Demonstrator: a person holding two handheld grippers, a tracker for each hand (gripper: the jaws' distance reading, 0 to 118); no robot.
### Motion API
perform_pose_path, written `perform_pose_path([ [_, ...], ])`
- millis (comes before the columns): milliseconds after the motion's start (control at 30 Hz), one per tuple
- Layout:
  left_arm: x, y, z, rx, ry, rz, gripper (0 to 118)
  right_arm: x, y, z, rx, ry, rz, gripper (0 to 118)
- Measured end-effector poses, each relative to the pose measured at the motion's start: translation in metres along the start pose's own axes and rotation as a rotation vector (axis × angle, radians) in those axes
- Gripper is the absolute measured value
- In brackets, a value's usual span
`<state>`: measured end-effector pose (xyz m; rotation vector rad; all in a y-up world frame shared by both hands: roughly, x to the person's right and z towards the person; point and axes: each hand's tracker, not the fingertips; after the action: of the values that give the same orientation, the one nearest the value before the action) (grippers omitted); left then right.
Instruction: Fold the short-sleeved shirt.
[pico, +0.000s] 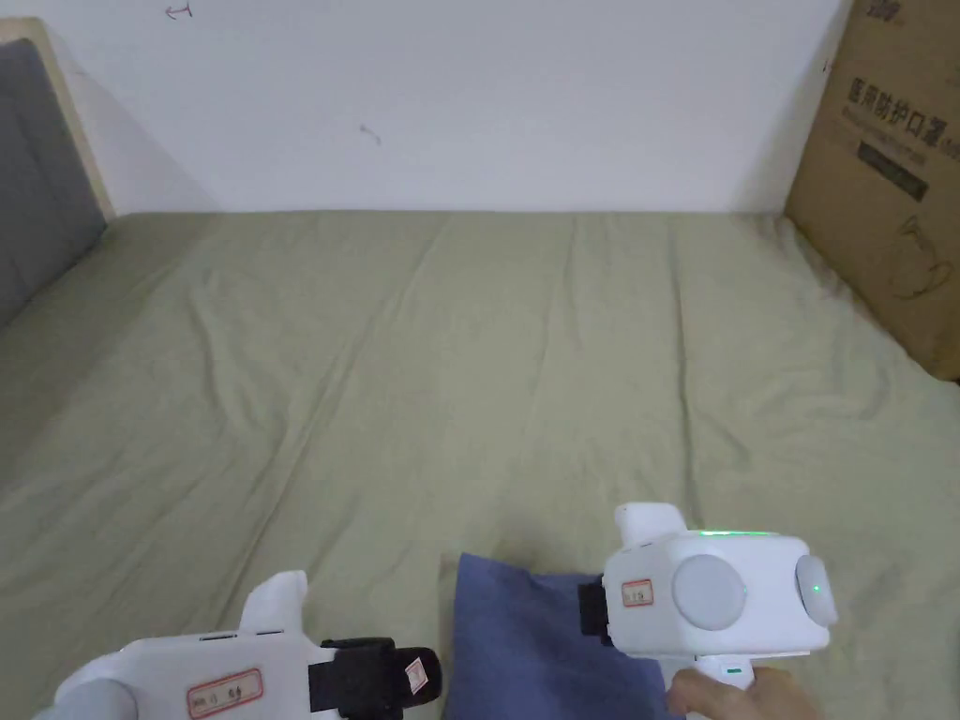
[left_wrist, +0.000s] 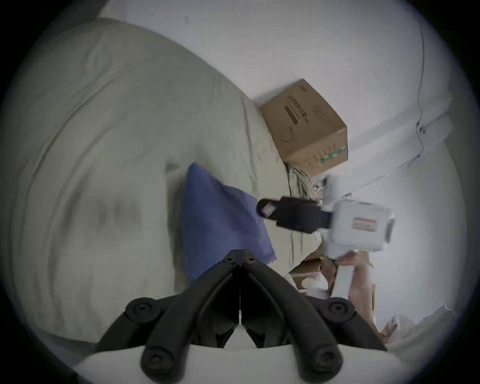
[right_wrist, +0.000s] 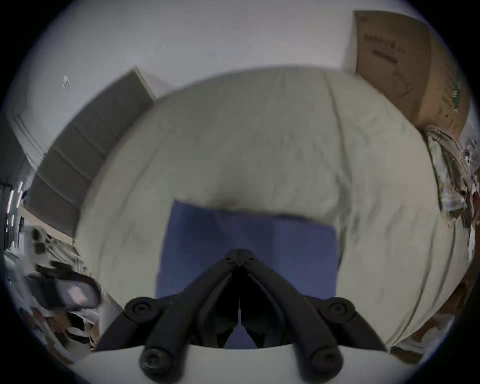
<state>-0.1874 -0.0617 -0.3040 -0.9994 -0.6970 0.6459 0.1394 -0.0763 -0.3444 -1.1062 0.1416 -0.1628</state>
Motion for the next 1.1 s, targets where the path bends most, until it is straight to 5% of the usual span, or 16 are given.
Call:
perform_pose_path([
  [267, -0.028, -0.001, -0.004, -0.027, -0.086, 0.049, 1, 0.007, -0.006, -0.016, -0.05, 0.019, -0.068, 1],
  [400, -0.039, 0.011, -0.021, -0.061, -0.161, 0.093, 67, 0.008, -0.008, -0.018, -0.049, 0.024, -0.08, 1],
  [467, -0.044, 0.02, -0.035, -0.086, -0.152, 0.112, 71, 0.007, -0.009, -0.018, -0.044, 0.019, -0.071, 1],
  [500, -0.046, 0.024, -0.042, -0.092, -0.154, 0.11, 86, 0.006, -0.009, -0.018, -0.043, 0.017, -0.066, 1],
  [600, -0.059, 0.037, -0.068, -0.124, -0.186, 0.129, 98, 0.006, -0.01, -0.018, -0.041, 0.016, -0.064, 1],
  [967, -0.086, 0.038, -0.131, -0.188, -0.33, 0.178, 101, 0.017, -0.011, -0.021, -0.039, 0.061, -0.123, 1],
  [1100, -0.1, 0.042, -0.124, -0.209, -0.243, 0.222, 54, 0.017, -0.012, -0.022, -0.036, 0.067, -0.124, 1],
])
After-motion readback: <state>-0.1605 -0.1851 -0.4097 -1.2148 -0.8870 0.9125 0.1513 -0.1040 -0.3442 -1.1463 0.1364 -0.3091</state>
